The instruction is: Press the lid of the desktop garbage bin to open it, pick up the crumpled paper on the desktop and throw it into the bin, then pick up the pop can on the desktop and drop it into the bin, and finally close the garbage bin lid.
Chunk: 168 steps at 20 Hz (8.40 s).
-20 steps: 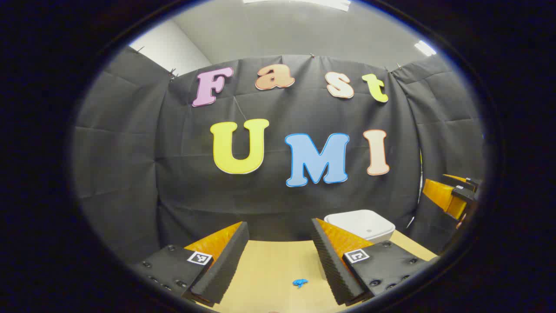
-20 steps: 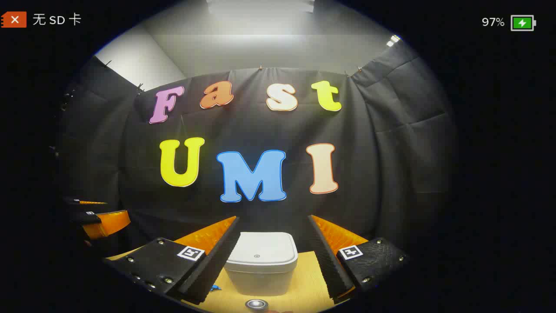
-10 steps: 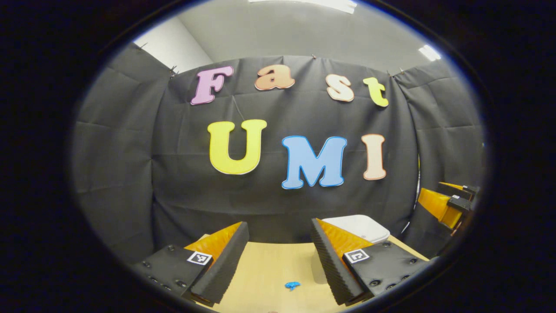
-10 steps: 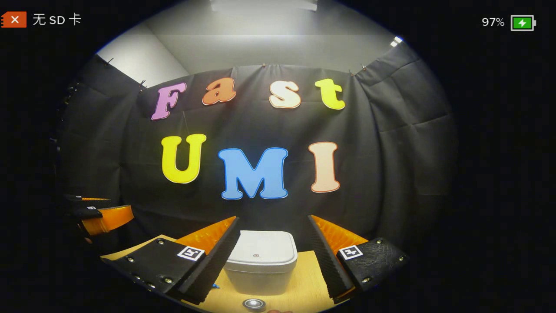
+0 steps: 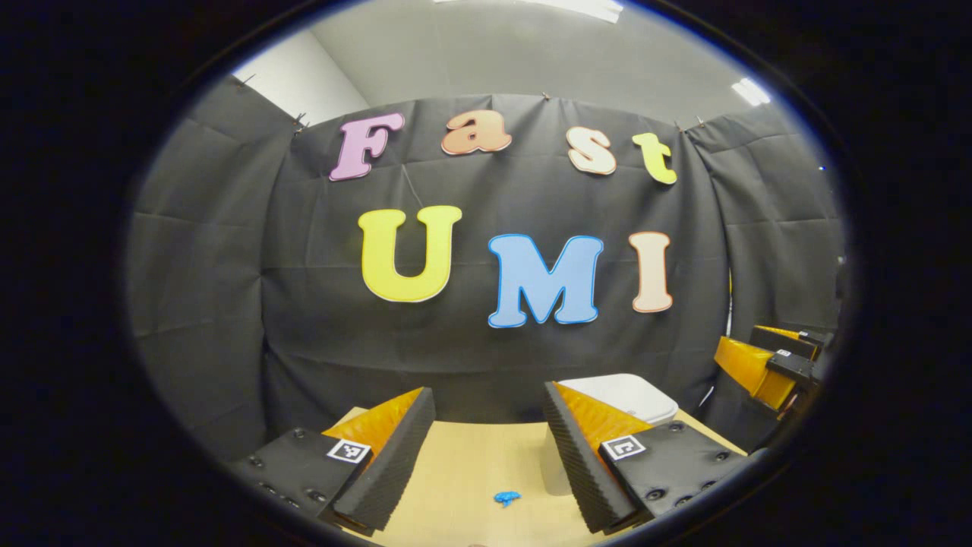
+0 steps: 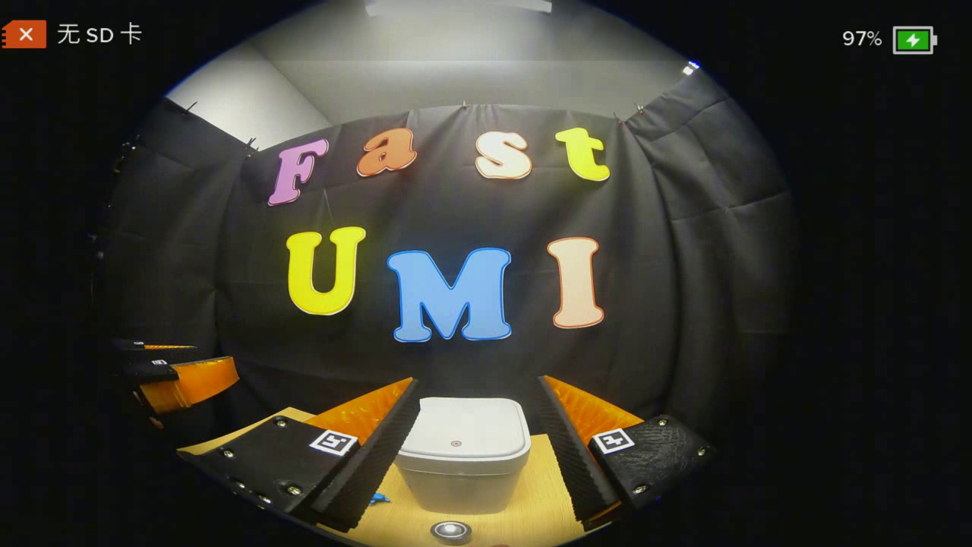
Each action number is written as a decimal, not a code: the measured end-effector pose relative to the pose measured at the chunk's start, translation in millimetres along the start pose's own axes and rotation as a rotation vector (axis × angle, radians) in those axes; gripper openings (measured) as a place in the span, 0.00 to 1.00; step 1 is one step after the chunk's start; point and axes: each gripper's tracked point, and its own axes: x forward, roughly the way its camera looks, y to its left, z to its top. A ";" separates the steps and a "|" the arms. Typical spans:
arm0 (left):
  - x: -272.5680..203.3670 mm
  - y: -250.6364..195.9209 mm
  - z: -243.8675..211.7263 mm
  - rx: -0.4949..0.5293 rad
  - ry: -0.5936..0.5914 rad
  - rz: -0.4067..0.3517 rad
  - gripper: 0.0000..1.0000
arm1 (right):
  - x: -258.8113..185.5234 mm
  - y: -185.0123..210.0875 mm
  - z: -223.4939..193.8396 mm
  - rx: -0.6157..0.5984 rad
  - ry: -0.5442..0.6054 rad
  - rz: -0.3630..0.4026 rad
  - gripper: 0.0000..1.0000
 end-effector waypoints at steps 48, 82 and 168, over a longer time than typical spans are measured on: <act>19.0 23.7 -1.3 0.022 -0.011 0.064 0.94 | 118.3 28.1 -156.7 0.008 0.404 0.090 0.07; 20.1 8.8 -8.3 0.007 -0.005 0.019 0.94 | 95.7 25.6 -86.8 0.046 0.222 0.094 0.04; 207.1 -46.9 -486.0 0.086 0.592 -0.219 0.94 | 0.3 -95.0 -88.0 0.037 0.368 -0.321 0.90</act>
